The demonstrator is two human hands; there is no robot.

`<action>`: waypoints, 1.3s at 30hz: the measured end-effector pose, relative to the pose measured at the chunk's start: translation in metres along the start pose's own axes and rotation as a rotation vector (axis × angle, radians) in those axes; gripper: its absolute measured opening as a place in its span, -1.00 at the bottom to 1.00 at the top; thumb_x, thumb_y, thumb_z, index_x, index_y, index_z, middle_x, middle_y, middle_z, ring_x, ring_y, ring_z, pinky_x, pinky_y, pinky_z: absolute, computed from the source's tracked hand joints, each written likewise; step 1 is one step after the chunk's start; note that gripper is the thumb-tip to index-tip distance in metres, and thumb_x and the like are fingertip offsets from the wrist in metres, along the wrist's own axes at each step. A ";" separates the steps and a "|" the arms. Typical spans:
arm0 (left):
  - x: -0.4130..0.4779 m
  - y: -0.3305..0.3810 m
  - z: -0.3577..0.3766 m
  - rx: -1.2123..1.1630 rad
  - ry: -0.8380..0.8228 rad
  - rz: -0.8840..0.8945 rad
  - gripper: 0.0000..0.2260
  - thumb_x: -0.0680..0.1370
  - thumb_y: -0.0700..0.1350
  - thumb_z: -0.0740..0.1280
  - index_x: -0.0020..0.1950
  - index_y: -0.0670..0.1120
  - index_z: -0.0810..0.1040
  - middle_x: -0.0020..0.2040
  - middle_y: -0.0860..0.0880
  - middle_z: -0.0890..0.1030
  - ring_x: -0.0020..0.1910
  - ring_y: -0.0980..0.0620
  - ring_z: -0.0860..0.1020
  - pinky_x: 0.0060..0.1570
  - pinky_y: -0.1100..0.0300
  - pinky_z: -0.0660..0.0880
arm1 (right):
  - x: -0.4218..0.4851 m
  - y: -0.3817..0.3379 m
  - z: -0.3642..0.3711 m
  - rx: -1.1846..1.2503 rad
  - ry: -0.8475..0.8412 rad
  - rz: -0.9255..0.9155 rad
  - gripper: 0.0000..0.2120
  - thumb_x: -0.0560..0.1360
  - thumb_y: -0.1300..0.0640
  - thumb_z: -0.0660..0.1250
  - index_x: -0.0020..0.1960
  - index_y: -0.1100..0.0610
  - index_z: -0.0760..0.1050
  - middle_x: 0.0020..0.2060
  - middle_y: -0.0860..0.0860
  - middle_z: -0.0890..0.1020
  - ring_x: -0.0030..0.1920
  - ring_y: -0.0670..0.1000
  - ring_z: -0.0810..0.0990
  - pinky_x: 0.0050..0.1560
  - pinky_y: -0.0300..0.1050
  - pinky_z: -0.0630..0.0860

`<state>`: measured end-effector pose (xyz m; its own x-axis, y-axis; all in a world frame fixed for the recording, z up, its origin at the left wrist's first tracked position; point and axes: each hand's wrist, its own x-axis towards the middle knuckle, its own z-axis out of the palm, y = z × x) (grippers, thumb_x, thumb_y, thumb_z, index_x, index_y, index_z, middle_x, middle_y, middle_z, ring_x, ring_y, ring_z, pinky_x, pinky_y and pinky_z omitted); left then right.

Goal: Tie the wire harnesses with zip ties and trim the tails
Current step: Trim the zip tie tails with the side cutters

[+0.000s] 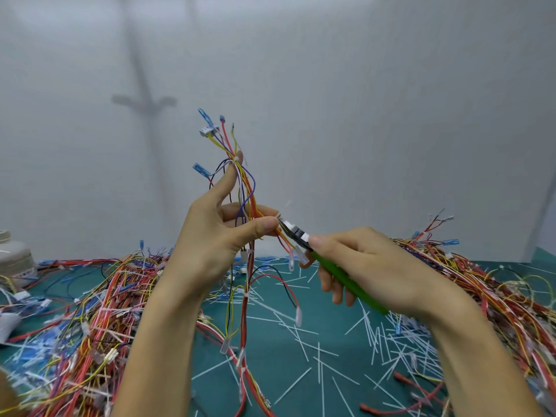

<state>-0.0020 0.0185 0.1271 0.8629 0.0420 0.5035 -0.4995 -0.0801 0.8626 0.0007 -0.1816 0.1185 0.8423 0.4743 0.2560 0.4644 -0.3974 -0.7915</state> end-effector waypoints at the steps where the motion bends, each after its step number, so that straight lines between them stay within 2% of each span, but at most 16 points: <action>1: 0.000 0.001 0.000 0.000 -0.013 -0.002 -0.09 0.28 -0.19 0.46 0.57 0.10 0.17 -0.15 -0.12 0.73 -0.21 -0.01 0.71 -0.07 0.30 0.59 | -0.001 -0.001 -0.001 0.009 -0.009 -0.009 -0.55 0.63 -0.13 0.15 -0.38 -0.16 0.58 -0.34 0.07 0.64 -0.37 0.03 0.63 -0.32 -0.05 0.58; 5: -0.001 0.001 0.000 0.010 -0.043 0.007 -0.12 0.30 -0.20 0.45 0.56 0.13 0.20 -0.18 -0.11 0.73 -0.23 0.01 0.71 -0.14 0.36 0.56 | -0.001 -0.001 -0.002 0.017 -0.028 -0.023 -0.57 0.62 -0.14 0.15 -0.36 -0.16 0.57 -0.35 0.04 0.62 -0.36 0.03 0.61 -0.30 -0.01 0.58; 9: 0.000 -0.001 -0.004 0.020 -0.053 0.002 -0.12 0.28 -0.16 0.47 0.56 0.15 0.20 -0.20 -0.10 0.72 -0.23 0.01 0.71 -0.08 0.31 0.59 | -0.001 -0.002 -0.001 -0.018 -0.032 -0.020 -0.61 0.59 -0.18 0.15 -0.34 -0.17 0.56 -0.39 -0.01 0.59 -0.38 0.00 0.59 -0.31 -0.02 0.56; 14: 0.000 -0.003 -0.008 0.034 -0.072 -0.004 -0.11 0.27 -0.14 0.48 0.55 0.17 0.21 -0.21 -0.10 0.73 -0.22 -0.01 0.71 -0.12 0.34 0.57 | -0.001 -0.002 0.000 -0.095 -0.032 0.002 -0.61 0.56 -0.21 0.15 -0.18 0.01 0.60 -0.41 -0.03 0.57 -0.41 -0.02 0.58 -0.28 0.06 0.57; 17: 0.001 -0.004 -0.009 0.062 -0.082 -0.002 -0.10 0.26 -0.12 0.49 0.55 0.18 0.21 -0.21 -0.07 0.73 -0.20 0.00 0.71 -0.10 0.34 0.57 | -0.001 -0.003 0.002 -0.091 -0.040 0.015 -0.60 0.56 -0.21 0.13 -0.18 0.02 0.58 -0.42 -0.01 0.56 -0.43 -0.01 0.57 -0.30 0.15 0.58; 22: 0.001 -0.004 -0.009 0.082 -0.086 0.000 -0.09 0.27 -0.13 0.49 0.57 0.14 0.19 -0.20 -0.07 0.73 -0.20 0.00 0.71 -0.11 0.35 0.57 | -0.001 -0.004 0.003 -0.103 -0.056 0.003 -0.59 0.61 -0.18 0.11 -0.28 -0.04 0.54 -0.49 -0.03 0.52 -0.50 -0.04 0.53 -0.39 -0.03 0.57; 26: 0.001 -0.005 -0.010 0.084 -0.099 0.014 -0.11 0.27 -0.13 0.48 0.55 0.16 0.21 -0.20 -0.07 0.73 -0.21 0.01 0.71 -0.13 0.36 0.57 | -0.002 -0.003 0.004 -0.073 -0.063 0.019 -0.58 0.57 -0.20 0.10 -0.18 0.07 0.56 -0.47 0.00 0.50 -0.49 0.00 0.52 -0.41 -0.03 0.57; 30: 0.003 -0.008 -0.009 0.030 -0.006 0.007 -0.31 0.32 -0.04 0.45 0.43 0.19 0.32 -0.15 -0.12 0.72 -0.18 0.02 0.70 -0.14 0.24 0.62 | 0.000 -0.005 0.005 0.043 0.030 0.004 -0.59 0.62 -0.12 0.11 -0.15 0.10 0.59 -0.43 0.08 0.55 -0.47 0.07 0.56 -0.43 -0.01 0.55; 32: 0.004 -0.011 -0.011 0.083 0.057 -0.010 -0.53 0.40 0.08 0.39 0.31 0.24 0.44 -0.12 -0.06 0.63 -0.14 0.09 0.62 -0.19 0.26 0.60 | 0.001 -0.008 0.006 0.090 0.152 -0.009 -0.57 0.61 -0.13 0.13 -0.15 0.13 0.60 -0.41 0.11 0.59 -0.45 0.11 0.57 -0.43 0.04 0.55; 34: 0.005 -0.011 -0.013 0.098 0.077 -0.052 -0.77 0.53 0.10 0.31 0.18 0.29 0.54 -0.05 0.06 0.48 -0.08 0.12 0.47 -0.17 0.23 0.56 | 0.002 -0.011 0.007 0.149 0.251 -0.013 -0.56 0.57 -0.19 0.18 -0.16 0.15 0.60 -0.41 0.07 0.60 -0.46 0.09 0.55 -0.43 0.02 0.54; 37: 0.004 -0.007 -0.010 0.014 0.086 -0.140 -0.75 0.62 0.07 0.24 0.27 0.23 0.56 0.03 0.12 0.53 0.01 0.14 0.48 -0.28 0.28 0.53 | 0.001 -0.018 0.010 0.209 0.299 -0.032 -0.61 0.45 -0.19 0.35 -0.15 0.17 0.59 -0.37 0.05 0.63 -0.44 0.05 0.55 -0.38 0.03 0.57; 39: 0.002 -0.002 -0.007 -0.072 0.103 -0.163 -0.77 0.64 -0.01 0.25 -0.02 0.25 0.67 -0.05 0.05 0.54 -0.16 0.18 0.55 -0.38 0.30 0.52 | 0.000 -0.021 0.014 0.225 0.302 -0.060 -0.78 0.44 -0.01 0.45 -0.16 0.15 0.58 -0.37 0.05 0.65 -0.44 0.02 0.55 -0.34 0.01 0.58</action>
<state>0.0005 0.0253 0.1272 0.9222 0.1502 0.3564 -0.3615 0.0075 0.9323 -0.0130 -0.1626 0.1275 0.8739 0.2248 0.4310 0.4717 -0.1781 -0.8636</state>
